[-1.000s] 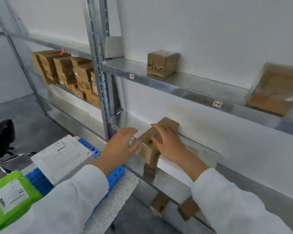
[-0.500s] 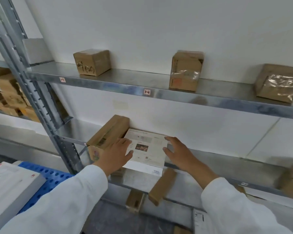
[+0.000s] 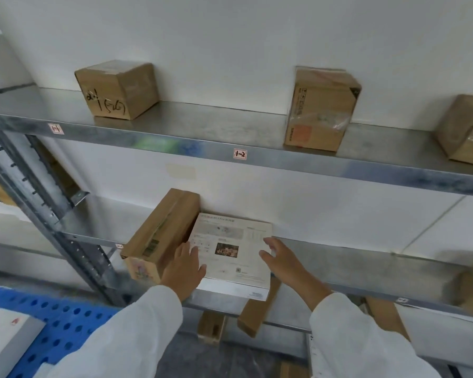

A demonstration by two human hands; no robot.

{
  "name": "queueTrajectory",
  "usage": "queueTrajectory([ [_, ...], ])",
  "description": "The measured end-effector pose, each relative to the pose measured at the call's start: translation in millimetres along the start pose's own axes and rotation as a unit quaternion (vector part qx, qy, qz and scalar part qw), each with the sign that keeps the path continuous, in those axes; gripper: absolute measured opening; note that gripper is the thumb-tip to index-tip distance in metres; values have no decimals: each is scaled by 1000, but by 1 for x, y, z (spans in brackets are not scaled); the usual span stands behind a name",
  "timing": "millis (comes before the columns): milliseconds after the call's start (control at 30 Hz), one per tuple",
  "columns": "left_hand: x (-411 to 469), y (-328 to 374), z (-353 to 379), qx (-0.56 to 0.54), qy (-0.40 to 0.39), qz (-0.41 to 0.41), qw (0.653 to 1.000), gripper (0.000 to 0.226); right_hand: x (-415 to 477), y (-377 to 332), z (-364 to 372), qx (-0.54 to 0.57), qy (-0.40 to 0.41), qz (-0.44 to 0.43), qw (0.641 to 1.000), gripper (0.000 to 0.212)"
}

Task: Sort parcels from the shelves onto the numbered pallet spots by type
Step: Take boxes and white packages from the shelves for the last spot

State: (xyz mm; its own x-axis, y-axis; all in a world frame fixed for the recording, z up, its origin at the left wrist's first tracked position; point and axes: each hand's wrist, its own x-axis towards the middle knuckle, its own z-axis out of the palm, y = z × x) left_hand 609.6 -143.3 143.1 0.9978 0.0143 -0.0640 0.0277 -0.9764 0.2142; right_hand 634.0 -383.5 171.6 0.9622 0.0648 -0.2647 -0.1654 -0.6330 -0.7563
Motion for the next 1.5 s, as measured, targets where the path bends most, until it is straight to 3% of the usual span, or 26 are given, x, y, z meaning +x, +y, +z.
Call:
queueTrajectory([
  [300, 23, -1, 26, -138, -39, -137, 980, 66, 27, 23, 27, 55, -20, 92, 994, 75],
  [467, 29, -3, 23, -193, -42, -163, 967, 53, 30, 38, 39, 214, -12, 145, 966, 39],
  [567, 31, -6, 28, -251, -66, -166, 951, 38, 29, 46, 45, 281, -5, 139, 950, 41],
  [733, 18, 17, 27, -319, -90, -171, 928, 38, 17, 60, 37, 280, 54, 126, 950, 41],
  [1100, -54, 76, -16, -522, 54, -108, 844, 18, -57, 64, -32, 291, 114, 51, 948, 45],
  [1300, -115, 86, -46, -606, 137, -125, 774, 31, -106, 30, -50, 293, 103, -24, 950, 40],
  [1500, -157, 73, -67, -637, 177, -130, 738, 44, -129, 6, -43, 304, 70, -59, 948, 46],
])
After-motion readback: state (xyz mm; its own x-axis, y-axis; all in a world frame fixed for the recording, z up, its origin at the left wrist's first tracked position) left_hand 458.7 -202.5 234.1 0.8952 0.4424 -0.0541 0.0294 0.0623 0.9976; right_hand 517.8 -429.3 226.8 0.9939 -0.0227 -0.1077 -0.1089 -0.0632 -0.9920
